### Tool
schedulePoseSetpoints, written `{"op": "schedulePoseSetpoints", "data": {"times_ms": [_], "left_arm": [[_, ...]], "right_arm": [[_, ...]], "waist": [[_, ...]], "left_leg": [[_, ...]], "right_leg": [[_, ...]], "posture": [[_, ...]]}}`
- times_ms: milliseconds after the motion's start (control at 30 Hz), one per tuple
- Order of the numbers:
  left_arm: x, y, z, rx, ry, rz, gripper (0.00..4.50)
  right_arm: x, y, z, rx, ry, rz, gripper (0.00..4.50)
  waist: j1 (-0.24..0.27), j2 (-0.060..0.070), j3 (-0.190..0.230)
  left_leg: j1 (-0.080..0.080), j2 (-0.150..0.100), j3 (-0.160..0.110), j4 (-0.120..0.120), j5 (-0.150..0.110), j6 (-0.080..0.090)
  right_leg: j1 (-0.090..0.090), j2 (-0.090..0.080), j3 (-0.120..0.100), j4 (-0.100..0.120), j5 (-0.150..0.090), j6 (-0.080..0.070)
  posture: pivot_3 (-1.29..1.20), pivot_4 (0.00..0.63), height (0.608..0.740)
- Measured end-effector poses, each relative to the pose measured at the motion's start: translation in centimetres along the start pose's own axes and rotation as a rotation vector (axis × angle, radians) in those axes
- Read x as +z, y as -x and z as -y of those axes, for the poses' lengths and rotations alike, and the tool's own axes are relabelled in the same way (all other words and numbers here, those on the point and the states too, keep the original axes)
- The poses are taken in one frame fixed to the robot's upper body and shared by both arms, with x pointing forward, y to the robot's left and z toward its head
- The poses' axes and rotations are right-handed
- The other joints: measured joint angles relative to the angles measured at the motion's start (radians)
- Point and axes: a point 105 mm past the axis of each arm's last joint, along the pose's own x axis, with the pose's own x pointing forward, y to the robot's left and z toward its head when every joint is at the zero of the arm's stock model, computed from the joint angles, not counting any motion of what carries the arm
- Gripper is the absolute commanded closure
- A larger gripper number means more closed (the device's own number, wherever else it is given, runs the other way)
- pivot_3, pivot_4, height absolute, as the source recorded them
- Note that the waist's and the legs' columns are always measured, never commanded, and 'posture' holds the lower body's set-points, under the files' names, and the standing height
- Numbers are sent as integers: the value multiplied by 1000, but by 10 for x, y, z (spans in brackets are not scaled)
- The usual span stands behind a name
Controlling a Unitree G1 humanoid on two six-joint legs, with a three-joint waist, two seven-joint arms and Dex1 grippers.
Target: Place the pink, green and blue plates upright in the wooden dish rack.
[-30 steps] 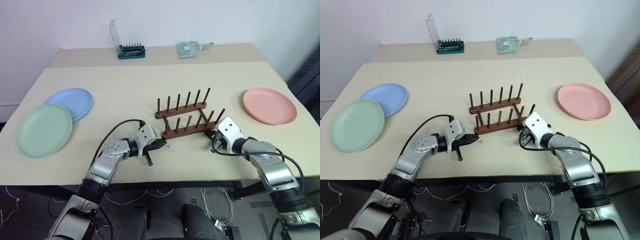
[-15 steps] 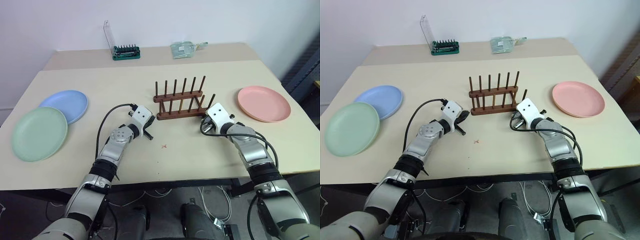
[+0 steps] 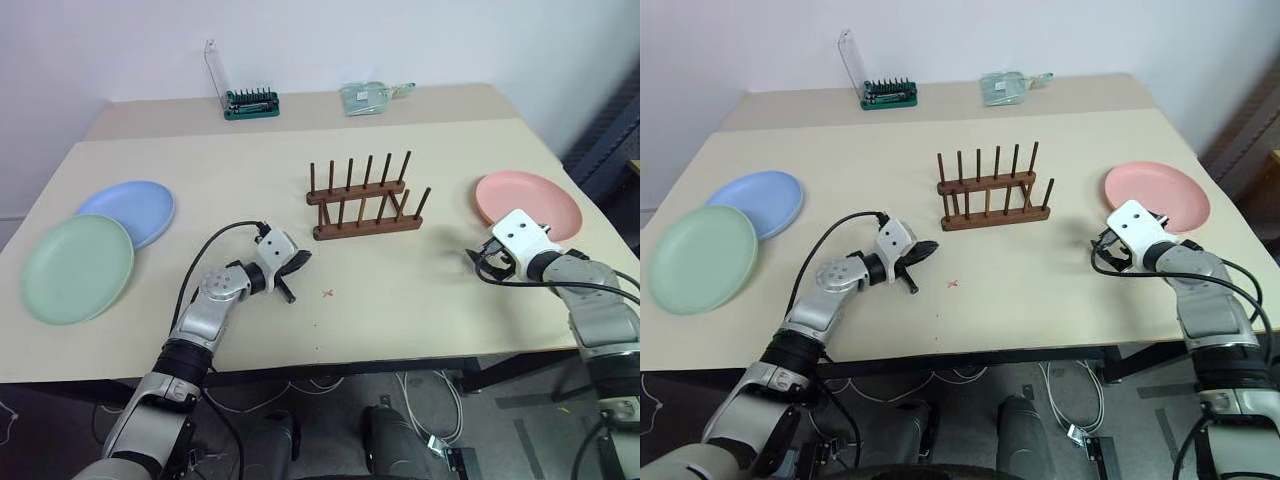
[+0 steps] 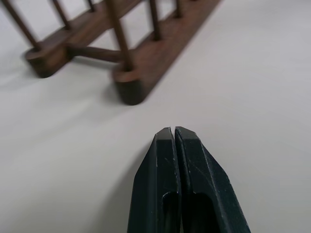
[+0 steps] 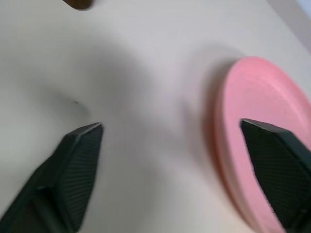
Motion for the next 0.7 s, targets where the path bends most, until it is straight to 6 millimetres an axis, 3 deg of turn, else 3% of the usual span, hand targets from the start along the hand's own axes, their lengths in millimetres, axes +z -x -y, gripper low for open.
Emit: {"op": "schedulePoseSetpoints", "data": {"times_ms": [167, 333, 700], "left_arm": [[6, -15, 3, -31, -15, -6, 4446], [11, -39, -11, 47, -8, -40, 4446], [6, -41, -46, 257, -24, -75, 4446]], "right_arm": [[-22, -4, 16, -61, 39, -88, 55], [-18, -11, 20, -73, 90, -78, 55], [-29, -17, 33, -120, 123, -131, 55]], "waist": [[17, 0, 0], [23, 0, 0], [-7, 0, 0]], "left_leg": [[-1, -2, 0, 2, 0, 0], [0, -2, 0, 2, 0, 0], [2, -1, 0, 1, 0, 0]], "right_leg": [[1, -1, 0, -1, 0, 0], [2, -1, 0, -1, -3, 5], [2, 0, 0, 0, -3, 5]], "posture": [[0, 150, 740], [0, 150, 740], [0, 150, 740]]}}
